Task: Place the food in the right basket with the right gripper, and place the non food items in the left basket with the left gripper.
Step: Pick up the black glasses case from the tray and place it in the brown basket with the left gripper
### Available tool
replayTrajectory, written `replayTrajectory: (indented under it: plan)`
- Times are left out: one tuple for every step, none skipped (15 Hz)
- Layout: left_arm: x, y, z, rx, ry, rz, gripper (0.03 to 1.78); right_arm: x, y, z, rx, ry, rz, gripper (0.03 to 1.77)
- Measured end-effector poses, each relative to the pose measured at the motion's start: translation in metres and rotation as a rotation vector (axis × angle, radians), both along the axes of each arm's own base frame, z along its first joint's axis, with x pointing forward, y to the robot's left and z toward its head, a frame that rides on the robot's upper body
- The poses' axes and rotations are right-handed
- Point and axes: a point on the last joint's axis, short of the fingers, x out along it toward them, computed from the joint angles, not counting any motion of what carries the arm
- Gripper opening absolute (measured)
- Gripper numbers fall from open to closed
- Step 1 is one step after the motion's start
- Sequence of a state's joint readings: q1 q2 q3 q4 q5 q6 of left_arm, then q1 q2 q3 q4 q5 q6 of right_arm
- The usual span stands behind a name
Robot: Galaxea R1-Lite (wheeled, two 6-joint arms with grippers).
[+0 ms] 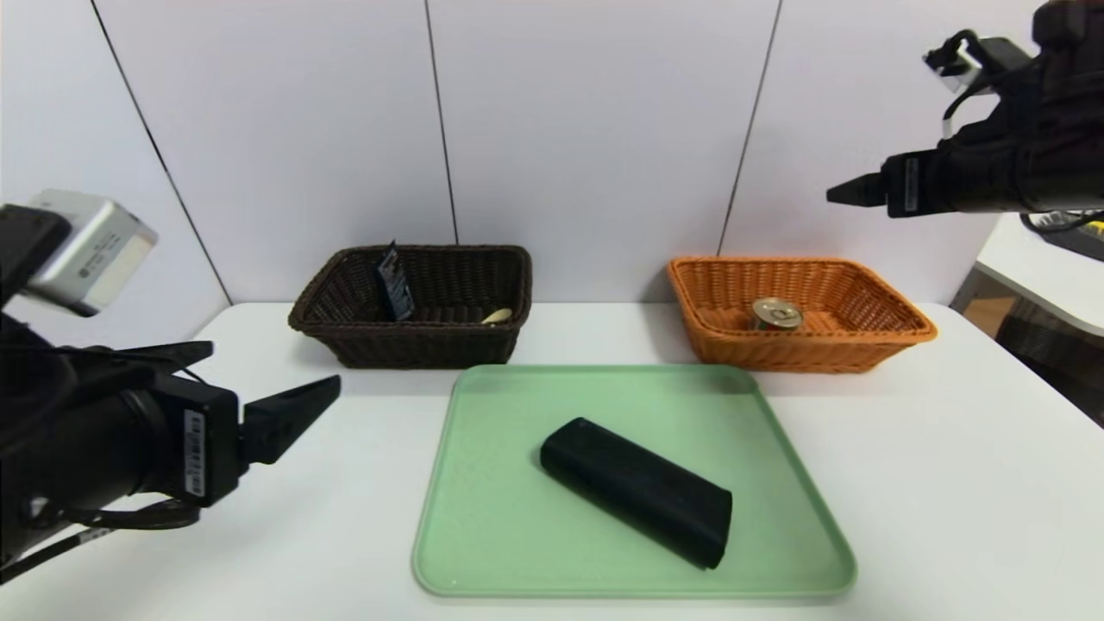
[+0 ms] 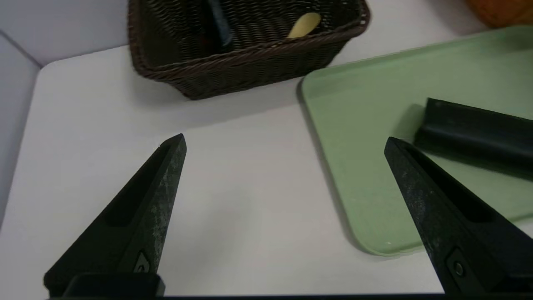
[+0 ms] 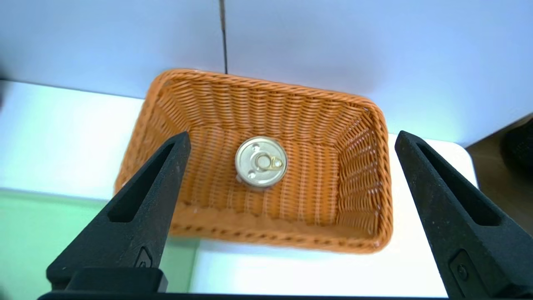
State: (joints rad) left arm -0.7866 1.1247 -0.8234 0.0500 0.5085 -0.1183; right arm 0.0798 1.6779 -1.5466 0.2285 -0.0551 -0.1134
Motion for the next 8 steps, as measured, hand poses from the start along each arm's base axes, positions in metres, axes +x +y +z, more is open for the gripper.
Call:
replayTrajectory:
  plan:
    - [0.001, -0.011, -0.001, 0.047, 0.005, -0.078, 1.69, -0.012, 0.000, 0.008, 0.000, -0.004, 0.002, 1.69]
    - [0.002, -0.019, -0.002, 0.101, 0.007, -0.157, 1.69, -0.023, -0.001, 0.014, 0.003, -0.011, 0.001, 1.69]
    - [0.004, -0.026, -0.004, 0.136, 0.013, -0.242, 1.69, -0.034, -0.002, 0.020, 0.012, -0.021, -0.002, 1.69]
    - [0.005, -0.033, -0.005, 0.143, 0.024, -0.333, 1.69, -0.043, -0.002, 0.025, 0.025, -0.036, -0.005, 1.69]
    - [0.006, -0.037, -0.006, 0.136, 0.042, -0.421, 1.69, -0.051, -0.003, 0.029, 0.035, -0.047, -0.007, 1.69]
    - [0.006, -0.041, -0.008, 0.127, 0.059, -0.517, 1.69, -0.059, -0.004, 0.031, 0.038, -0.057, -0.008, 1.69]
    - [0.007, -0.045, -0.010, 0.122, 0.075, -0.619, 1.69, -0.065, -0.004, 0.033, 0.040, -0.066, -0.008, 1.69]
    - [0.008, -0.051, -0.012, 0.118, 0.086, -0.720, 1.69, -0.071, -0.005, 0.034, 0.042, -0.072, -0.010, 1.69]
